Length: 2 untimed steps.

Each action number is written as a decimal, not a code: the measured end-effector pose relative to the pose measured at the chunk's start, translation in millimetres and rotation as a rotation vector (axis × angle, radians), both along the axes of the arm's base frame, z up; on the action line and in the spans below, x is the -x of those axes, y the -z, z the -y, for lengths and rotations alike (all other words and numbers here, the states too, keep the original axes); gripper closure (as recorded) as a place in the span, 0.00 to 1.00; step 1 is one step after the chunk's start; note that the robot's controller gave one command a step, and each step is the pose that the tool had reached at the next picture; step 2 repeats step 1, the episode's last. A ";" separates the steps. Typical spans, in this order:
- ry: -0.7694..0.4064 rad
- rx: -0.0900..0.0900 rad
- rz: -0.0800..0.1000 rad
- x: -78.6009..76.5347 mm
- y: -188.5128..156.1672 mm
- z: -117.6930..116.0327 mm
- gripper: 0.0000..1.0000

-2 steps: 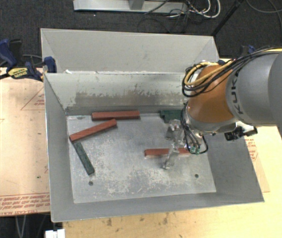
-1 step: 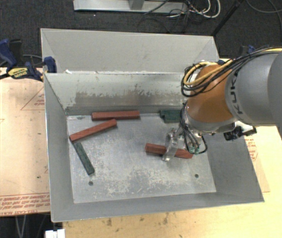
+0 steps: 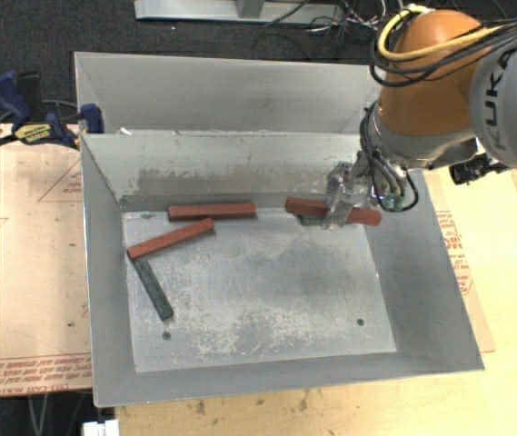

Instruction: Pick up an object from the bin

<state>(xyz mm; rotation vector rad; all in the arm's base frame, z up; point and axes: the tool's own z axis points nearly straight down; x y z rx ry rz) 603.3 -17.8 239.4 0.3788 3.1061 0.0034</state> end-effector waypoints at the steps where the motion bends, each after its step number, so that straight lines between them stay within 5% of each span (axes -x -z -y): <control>1: -0.100 0.003 -0.004 -13.6 -41.8 24.7 1.00; 2: -0.100 0.003 -0.004 -13.6 -41.8 24.7 1.00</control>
Offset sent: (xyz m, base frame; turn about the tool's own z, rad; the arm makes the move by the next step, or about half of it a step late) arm 0.0118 -0.0238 0.0397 -0.1021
